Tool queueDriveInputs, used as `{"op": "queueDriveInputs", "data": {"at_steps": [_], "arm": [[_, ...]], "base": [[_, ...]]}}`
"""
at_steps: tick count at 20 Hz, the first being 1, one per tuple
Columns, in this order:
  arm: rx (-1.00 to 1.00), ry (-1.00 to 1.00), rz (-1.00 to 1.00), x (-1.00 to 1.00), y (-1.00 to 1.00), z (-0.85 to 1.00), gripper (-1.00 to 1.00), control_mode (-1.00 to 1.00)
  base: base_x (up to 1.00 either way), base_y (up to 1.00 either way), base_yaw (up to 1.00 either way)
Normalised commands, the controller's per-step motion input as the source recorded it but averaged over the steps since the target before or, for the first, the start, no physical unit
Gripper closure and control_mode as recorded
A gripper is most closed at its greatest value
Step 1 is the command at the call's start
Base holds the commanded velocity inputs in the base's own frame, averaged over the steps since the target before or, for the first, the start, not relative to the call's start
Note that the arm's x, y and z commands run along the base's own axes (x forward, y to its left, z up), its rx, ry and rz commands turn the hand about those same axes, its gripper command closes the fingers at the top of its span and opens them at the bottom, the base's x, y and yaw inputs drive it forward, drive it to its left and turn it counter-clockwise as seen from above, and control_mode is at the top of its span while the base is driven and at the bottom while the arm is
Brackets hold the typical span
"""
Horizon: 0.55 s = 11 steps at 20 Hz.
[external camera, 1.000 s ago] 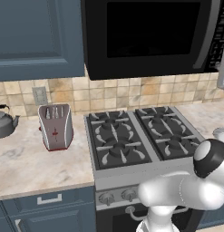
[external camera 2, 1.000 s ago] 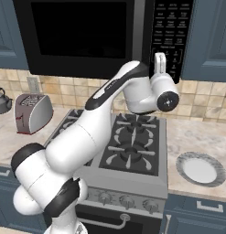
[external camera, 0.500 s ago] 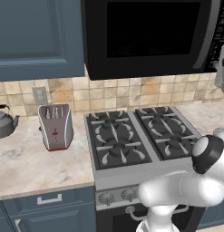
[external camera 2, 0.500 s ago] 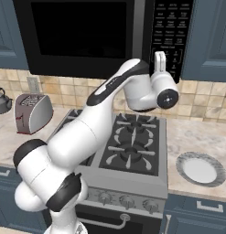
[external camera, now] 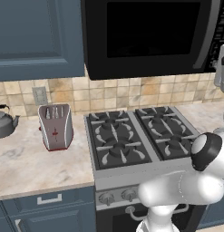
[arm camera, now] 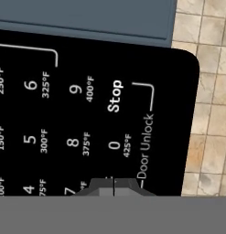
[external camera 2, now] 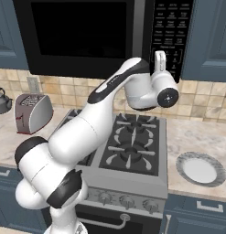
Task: Pick the eggplant from the counter and place it in the microwave. Then turn on the microwave.
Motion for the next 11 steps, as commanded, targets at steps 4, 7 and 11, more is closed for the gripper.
{"op": "queueDriveInputs", "data": {"at_steps": [4,7,11], "arm": [[0.00,0.00,0.00,0.12,-0.10,-0.05,1.00,-1.00],[0.00,0.00,0.00,0.10,-0.10,-0.05,1.00,-1.00],[0.00,0.00,-0.01,-0.02,-0.09,-0.03,1.00,-1.00]], "base": [[0.00,0.00,0.00],[0.00,0.00,0.00],[0.00,0.00,0.00]]}}
